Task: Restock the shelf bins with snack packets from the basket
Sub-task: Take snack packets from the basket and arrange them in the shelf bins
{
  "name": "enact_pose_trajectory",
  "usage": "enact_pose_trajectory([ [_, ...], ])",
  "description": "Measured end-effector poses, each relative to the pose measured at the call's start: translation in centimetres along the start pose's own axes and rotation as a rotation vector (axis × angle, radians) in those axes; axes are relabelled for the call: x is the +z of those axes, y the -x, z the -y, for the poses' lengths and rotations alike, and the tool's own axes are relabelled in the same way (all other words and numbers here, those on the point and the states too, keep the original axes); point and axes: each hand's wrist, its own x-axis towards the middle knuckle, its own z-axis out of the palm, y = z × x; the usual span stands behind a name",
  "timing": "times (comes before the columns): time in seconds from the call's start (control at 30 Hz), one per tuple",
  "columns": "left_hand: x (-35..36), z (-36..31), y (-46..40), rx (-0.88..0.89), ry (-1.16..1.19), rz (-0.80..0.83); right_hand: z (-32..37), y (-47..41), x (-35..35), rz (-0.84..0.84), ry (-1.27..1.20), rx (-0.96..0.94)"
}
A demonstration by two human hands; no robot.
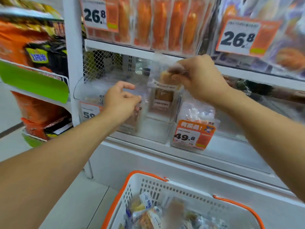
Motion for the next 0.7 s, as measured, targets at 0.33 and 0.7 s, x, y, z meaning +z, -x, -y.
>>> enact_pose_trajectory([
  [0.33, 0.4, 1.0, -0.4, 0.078, -0.103, -0.009, -1.2, -4.8, 7.1, 0.415, 0.358, 0.262],
  [0.7, 0.8, 1.2, -0.6, 0.153, -0.161, -0.017, -7.2, -8.0, 11.4, 0.443, 0.375, 0.441],
])
